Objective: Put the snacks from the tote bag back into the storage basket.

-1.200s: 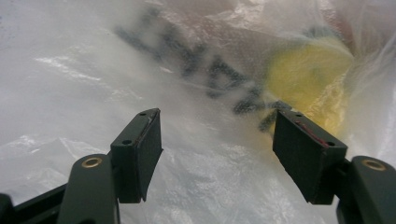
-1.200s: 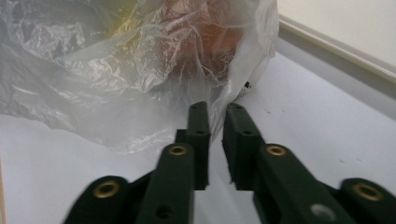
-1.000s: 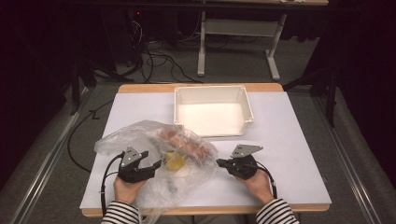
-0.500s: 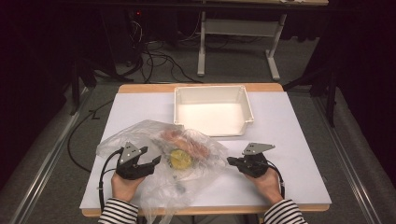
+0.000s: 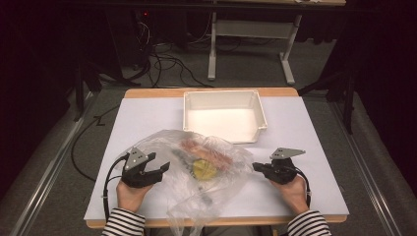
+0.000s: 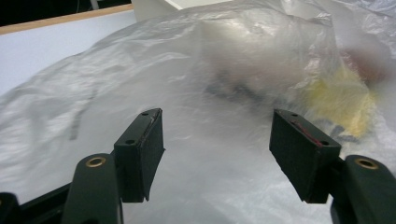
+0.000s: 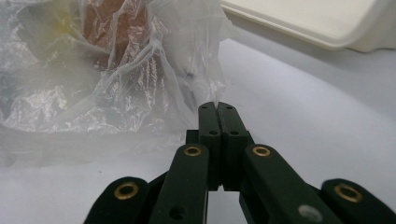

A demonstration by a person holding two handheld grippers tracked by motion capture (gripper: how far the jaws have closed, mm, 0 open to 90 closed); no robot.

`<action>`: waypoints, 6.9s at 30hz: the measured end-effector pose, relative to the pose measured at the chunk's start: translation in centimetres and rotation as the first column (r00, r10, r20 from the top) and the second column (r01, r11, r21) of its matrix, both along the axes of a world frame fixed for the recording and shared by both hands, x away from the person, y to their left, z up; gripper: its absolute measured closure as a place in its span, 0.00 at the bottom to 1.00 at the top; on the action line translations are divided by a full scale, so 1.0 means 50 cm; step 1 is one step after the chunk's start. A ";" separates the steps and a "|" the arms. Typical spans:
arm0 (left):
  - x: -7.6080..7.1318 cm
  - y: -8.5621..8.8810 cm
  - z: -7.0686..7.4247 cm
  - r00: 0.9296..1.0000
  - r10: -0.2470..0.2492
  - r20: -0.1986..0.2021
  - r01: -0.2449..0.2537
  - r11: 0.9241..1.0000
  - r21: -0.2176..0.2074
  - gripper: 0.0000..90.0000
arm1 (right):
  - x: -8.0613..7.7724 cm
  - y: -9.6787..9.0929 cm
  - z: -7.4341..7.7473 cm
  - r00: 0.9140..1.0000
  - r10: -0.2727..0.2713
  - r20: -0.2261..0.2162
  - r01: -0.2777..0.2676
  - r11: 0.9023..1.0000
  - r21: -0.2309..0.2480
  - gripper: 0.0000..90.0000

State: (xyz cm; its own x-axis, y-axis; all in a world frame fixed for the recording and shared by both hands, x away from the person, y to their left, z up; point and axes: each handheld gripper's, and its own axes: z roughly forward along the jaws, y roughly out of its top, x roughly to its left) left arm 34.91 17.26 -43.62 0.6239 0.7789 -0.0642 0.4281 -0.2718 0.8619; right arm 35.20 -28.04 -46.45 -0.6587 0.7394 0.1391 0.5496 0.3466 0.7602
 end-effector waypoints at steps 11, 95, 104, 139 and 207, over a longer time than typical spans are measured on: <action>0.000 -0.020 -0.003 1.000 -0.029 -0.010 0.029 0.999 0.015 0.40 | 0.025 -0.034 -0.011 0.986 -0.163 0.021 0.164 0.985 -0.051 0.95; 0.009 -0.048 -0.025 0.999 -0.009 -0.037 0.012 0.995 0.096 0.30 | -0.021 0.074 -0.025 1.000 0.025 -0.018 -0.027 0.993 -0.117 1.00; 0.030 -0.045 -0.067 0.990 -0.007 -0.138 0.026 0.990 0.138 0.41 | -0.014 0.050 -0.011 1.000 -0.009 -0.011 0.008 0.993 -0.114 1.00; -0.018 -0.113 -0.079 0.957 -0.215 -0.194 0.240 0.963 0.118 1.00 | -0.093 0.048 0.075 0.990 0.007 0.144 -0.022 0.994 0.104 0.49; 0.055 -0.217 0.044 0.977 -0.206 -0.052 0.209 0.975 0.071 1.00 | -0.073 0.073 0.091 0.982 0.083 0.169 -0.090 0.995 0.036 1.00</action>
